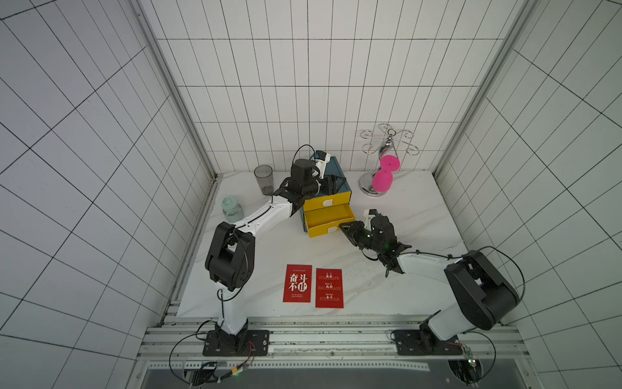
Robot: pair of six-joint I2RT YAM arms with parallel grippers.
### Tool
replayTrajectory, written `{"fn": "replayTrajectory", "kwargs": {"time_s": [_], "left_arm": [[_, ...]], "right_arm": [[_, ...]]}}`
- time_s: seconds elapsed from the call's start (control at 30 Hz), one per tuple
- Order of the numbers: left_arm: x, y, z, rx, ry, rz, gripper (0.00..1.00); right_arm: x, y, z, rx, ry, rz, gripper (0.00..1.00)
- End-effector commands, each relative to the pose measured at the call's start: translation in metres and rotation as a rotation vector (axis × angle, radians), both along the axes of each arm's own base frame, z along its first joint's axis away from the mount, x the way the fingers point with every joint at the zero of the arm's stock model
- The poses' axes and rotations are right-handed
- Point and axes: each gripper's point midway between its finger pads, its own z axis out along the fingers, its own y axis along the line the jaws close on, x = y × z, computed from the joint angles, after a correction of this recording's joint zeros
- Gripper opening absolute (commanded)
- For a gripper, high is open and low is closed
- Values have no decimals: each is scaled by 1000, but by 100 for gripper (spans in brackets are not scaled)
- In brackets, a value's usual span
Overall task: Take the postcards out of the drawer
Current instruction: Close the drawer of the storage box.
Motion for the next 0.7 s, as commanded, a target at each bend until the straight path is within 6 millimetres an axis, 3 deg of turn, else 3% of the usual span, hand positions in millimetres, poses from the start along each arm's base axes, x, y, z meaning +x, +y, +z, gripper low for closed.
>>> {"fn": "replayTrajectory", "kwargs": {"time_s": [0.0, 0.4, 0.67], "left_arm": [[-30, 9, -109, 141, 325, -11, 63], [-37, 14, -125, 179, 351, -2, 63], [-37, 15, -123, 194, 349, 4, 63]], "right_arm": [[24, 0, 19, 73, -27, -22, 31], [57, -2, 7, 191, 62, -86, 27], [73, -4, 6, 261, 82, -108, 26]]}}
